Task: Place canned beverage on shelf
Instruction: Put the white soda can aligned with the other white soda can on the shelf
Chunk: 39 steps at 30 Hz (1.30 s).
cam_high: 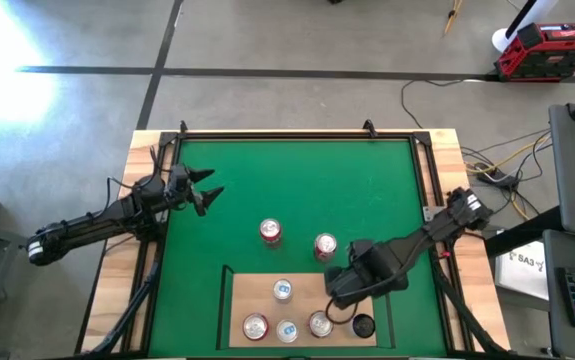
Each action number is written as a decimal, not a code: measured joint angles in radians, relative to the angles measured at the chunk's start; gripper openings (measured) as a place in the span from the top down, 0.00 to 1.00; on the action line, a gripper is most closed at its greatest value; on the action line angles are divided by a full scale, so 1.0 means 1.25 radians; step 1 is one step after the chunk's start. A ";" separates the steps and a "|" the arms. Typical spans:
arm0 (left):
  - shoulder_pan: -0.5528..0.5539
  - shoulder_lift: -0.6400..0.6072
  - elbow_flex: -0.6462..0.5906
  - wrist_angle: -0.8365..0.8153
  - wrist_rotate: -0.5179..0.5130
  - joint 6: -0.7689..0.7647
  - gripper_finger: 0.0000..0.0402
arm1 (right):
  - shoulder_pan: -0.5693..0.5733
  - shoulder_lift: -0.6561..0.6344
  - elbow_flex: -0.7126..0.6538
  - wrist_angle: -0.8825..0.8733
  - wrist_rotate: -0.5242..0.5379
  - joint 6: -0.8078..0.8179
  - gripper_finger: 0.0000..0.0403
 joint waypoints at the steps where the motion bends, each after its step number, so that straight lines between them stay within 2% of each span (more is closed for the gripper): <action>1: 0.000 0.000 0.000 0.000 0.000 0.000 0.08 | 0.000 0.011 0.012 -0.007 0.000 0.000 0.36; 7: 0.000 0.000 0.000 0.000 0.000 0.000 0.08 | 0.008 0.061 0.075 -0.035 0.000 -0.001 0.35; 19: 0.000 0.001 0.000 0.000 0.000 0.000 0.08 | 0.042 0.058 0.021 -0.027 0.021 0.063 0.35; 39: 0.000 0.001 0.000 0.000 0.000 0.000 0.08 | 0.069 0.057 0.018 0.019 0.042 0.073 0.35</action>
